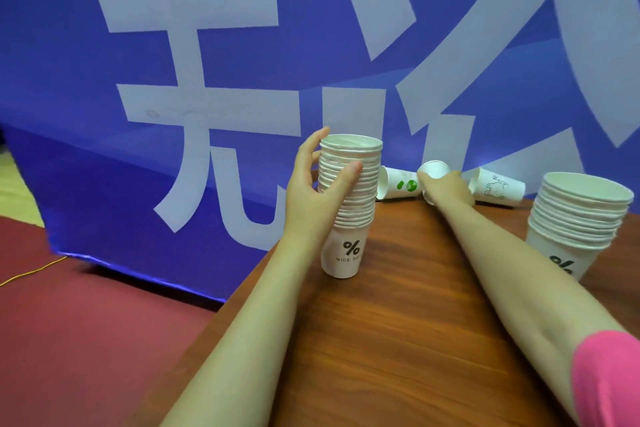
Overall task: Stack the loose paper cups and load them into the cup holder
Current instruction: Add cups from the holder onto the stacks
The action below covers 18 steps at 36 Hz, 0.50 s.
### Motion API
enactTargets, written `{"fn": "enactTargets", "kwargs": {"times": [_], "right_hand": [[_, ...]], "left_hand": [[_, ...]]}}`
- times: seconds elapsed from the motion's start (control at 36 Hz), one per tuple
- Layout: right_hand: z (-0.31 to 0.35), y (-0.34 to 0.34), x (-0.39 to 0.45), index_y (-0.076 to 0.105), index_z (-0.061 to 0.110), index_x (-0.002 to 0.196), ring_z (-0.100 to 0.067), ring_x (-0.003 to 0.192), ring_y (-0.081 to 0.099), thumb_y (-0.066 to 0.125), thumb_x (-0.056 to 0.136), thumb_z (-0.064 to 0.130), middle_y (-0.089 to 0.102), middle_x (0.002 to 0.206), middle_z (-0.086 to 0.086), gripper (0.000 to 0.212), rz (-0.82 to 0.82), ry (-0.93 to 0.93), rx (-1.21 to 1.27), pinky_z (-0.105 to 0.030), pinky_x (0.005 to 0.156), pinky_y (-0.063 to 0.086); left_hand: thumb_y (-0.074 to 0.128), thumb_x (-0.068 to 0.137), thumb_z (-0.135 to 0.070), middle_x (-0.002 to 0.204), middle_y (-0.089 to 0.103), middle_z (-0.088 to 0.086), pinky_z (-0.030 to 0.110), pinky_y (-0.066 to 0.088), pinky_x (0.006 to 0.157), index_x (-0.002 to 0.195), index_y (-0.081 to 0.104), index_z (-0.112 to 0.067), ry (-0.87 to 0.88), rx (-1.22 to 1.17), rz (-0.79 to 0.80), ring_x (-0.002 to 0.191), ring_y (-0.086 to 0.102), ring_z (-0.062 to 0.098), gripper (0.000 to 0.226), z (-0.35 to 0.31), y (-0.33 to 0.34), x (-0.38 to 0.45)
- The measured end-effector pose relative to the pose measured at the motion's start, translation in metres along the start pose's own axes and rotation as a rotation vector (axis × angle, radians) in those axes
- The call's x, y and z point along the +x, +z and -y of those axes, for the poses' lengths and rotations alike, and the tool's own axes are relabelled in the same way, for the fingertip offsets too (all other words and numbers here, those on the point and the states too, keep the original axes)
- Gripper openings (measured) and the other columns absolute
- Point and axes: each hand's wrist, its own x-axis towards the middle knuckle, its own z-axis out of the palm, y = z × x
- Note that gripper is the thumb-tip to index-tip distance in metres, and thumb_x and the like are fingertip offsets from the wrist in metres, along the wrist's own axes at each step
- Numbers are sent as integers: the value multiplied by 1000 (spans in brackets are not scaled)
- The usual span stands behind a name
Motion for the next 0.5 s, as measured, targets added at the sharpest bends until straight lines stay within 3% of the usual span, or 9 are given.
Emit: {"fn": "enactTargets", "kwargs": {"times": [0.08, 0.17, 0.28, 0.36, 0.42, 0.5], "right_hand": [[1, -4, -6, 38, -4, 141, -40, 128, 45, 50, 98, 38, 47, 139, -24, 62, -21, 20, -14, -42, 102, 37], [2, -9, -6, 36, -3, 142, -41, 126, 47, 47, 98, 38, 50, 137, -24, 61, -83, 19, 18, -45, 102, 37], [18, -18, -13, 30, 8, 145, -38, 124, 48, 53, 92, 44, 50, 139, -16, 68, -204, -22, 223, -47, 98, 41], [47, -30, -30, 23, 16, 150, -29, 126, 48, 56, 92, 37, 43, 146, -10, 71, -216, -198, 511, -35, 95, 41], [72, -42, -51, 14, 19, 154, -21, 125, 49, 57, 94, 30, 39, 148, -10, 74, -134, -333, 740, -25, 92, 40], [100, -61, -88, 17, 31, 152, -8, 112, 57, 54, 96, 26, 45, 142, -7, 67, 43, -619, 955, -25, 81, 54]], "left_hand": [[68, 88, -27, 130, 56, -8, 2, 44, 72, 139, 42, -32, 6, -4, 19, 109, 55, -5, 57, -1, 1, -2], [67, 88, -28, 128, 58, -7, 6, 47, 73, 134, 42, -38, 7, -18, 18, 111, 57, 0, 53, -1, 1, -3], [63, 91, -23, 117, 58, -16, 7, 49, 69, 138, 41, -35, -12, -74, 7, 99, 59, -12, 53, -2, 1, -4], [61, 92, -23, 118, 56, -19, 9, 50, 70, 142, 38, -32, -18, -92, 14, 99, 59, -12, 56, -2, 1, -4], [60, 91, -26, 121, 55, -19, 10, 51, 73, 141, 37, -35, -21, -94, 31, 103, 59, -10, 56, -3, 2, -5], [61, 89, -35, 126, 54, -18, 13, 51, 81, 138, 36, -41, -33, -95, 55, 112, 57, -3, 55, -5, 3, -7]]}}
